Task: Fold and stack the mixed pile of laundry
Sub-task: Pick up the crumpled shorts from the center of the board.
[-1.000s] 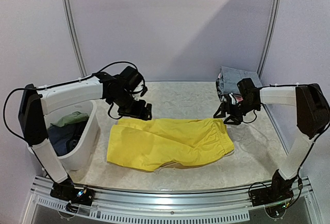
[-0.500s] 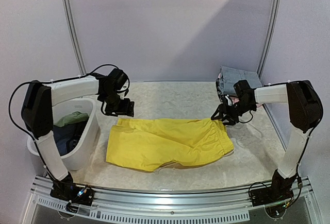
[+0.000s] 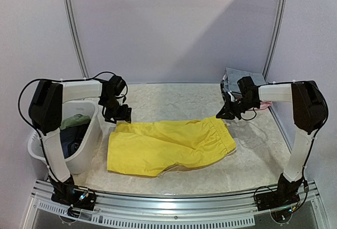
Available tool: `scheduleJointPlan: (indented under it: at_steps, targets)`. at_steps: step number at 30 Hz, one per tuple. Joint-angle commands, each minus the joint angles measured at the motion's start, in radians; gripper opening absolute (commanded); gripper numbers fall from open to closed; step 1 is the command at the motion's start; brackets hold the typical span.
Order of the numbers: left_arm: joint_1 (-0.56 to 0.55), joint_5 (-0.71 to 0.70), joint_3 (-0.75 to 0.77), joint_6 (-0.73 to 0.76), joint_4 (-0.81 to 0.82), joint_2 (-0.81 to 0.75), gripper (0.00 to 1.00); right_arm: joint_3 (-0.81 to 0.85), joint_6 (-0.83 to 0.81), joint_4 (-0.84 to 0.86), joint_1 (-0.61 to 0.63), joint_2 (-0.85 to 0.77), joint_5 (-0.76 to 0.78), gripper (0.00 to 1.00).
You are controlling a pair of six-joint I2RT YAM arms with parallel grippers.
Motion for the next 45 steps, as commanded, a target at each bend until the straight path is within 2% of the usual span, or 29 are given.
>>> scheduleJointPlan:
  at_steps: [1,6,21,26,31,36,45]
  targets:
    - [0.027,-0.048,0.018,0.001,-0.017,0.006,0.77,0.032,-0.02,-0.028,-0.001,0.012,-0.005,0.0]
    - [0.029,-0.079,-0.006,0.0,-0.014,-0.011,0.77,0.035,-0.021,-0.041,-0.001,0.015,0.004,0.0]
    - [0.044,-0.022,0.005,-0.024,0.038,0.115,0.6,0.09,-0.048,-0.108,-0.011,0.016,0.012,0.0]
    - [0.043,0.021,0.005,-0.036,0.082,0.128,0.28,0.092,-0.061,-0.129,-0.012,0.008,0.012,0.0]
    - [0.044,0.045,0.008,-0.046,0.116,0.115,0.0,0.103,-0.071,-0.149,-0.013,-0.001,0.014,0.0]
    - [0.042,0.048,-0.005,-0.046,0.12,0.032,0.0,0.123,-0.084,-0.194,-0.015,-0.019,0.041,0.0]
    - [0.034,0.05,-0.032,-0.039,0.098,-0.236,0.0,0.136,-0.097,-0.195,-0.016,-0.136,0.014,0.0]
